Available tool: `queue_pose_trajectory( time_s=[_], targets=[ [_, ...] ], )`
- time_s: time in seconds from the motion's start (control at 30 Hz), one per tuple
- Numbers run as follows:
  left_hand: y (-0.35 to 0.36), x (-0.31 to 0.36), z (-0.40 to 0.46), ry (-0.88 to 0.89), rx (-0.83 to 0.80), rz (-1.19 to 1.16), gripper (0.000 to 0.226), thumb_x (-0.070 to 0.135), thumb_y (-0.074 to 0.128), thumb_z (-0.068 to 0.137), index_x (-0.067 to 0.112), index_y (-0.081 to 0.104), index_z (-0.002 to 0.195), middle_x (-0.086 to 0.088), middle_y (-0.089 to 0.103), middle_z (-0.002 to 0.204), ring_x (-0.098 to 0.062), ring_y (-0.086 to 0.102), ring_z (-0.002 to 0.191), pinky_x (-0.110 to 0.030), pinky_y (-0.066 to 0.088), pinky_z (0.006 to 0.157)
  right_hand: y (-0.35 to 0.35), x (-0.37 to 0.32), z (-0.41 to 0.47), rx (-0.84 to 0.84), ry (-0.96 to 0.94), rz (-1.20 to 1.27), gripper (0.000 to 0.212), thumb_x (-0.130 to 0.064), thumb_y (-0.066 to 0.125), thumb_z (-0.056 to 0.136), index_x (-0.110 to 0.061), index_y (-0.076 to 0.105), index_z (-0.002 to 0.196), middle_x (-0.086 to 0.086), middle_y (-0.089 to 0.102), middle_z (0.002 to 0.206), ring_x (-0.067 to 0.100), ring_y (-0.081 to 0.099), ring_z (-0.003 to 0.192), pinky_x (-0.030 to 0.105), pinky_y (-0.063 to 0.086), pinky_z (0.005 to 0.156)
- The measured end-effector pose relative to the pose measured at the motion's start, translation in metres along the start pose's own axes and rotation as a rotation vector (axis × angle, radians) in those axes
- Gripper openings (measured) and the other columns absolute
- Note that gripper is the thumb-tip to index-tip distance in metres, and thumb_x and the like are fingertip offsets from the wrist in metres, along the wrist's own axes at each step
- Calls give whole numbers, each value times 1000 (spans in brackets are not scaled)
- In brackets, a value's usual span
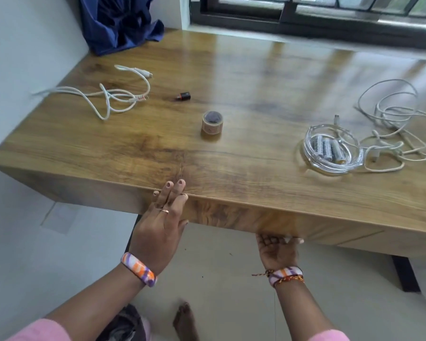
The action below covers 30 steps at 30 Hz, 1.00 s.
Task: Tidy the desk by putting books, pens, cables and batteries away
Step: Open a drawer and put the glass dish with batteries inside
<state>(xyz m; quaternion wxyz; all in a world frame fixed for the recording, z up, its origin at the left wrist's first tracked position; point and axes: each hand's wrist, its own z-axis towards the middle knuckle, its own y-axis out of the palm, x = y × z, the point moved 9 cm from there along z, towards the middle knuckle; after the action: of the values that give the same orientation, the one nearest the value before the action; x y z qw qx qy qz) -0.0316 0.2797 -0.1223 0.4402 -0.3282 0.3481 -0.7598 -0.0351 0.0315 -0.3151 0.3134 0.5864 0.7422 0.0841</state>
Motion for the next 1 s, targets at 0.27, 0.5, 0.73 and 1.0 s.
queue_pose_trajectory(
  time_s=[0.27, 0.5, 0.73, 1.0],
  targets=[
    [67, 1, -35, -105, -199, 28, 74, 40, 26, 94, 7, -16, 145, -18, -31, 149, -31, -22, 141, -40, -3, 114, -1, -4, 2, 49, -8, 43, 68, -56, 18, 94, -9, 40, 138, 14, 44, 141, 29, 42, 130, 46, 35, 104],
    [134, -22, -100, -469, -615, -278, 91, 22, 47, 93, 18, -36, 132, -7, -52, 130, -34, 7, 144, -37, 30, 111, 0, -4, 0, 67, 13, 12, 63, -57, 17, 93, -7, 54, 101, 15, 45, 140, 29, 42, 130, 45, 34, 105],
    [154, -56, -127, -797, -838, -443, 67, 28, 35, 99, 8, -6, 147, -27, -21, 150, -34, 44, 128, -36, 42, 99, 2, -7, -6, 22, 24, -47, 69, -54, 15, 95, -5, 39, 137, 15, 43, 142, 29, 40, 132, 45, 33, 106],
    [141, -92, -83, -1832, 316, -1870, 65, 55, 14, 92, 19, 32, 143, -4, 30, 152, -23, 27, 140, -46, 21, 111, 3, 0, -7, -100, -13, -38, 65, -55, 17, 95, -9, 42, 135, 10, 59, 104, 22, 60, 87, 42, 37, 101]
  ],
)
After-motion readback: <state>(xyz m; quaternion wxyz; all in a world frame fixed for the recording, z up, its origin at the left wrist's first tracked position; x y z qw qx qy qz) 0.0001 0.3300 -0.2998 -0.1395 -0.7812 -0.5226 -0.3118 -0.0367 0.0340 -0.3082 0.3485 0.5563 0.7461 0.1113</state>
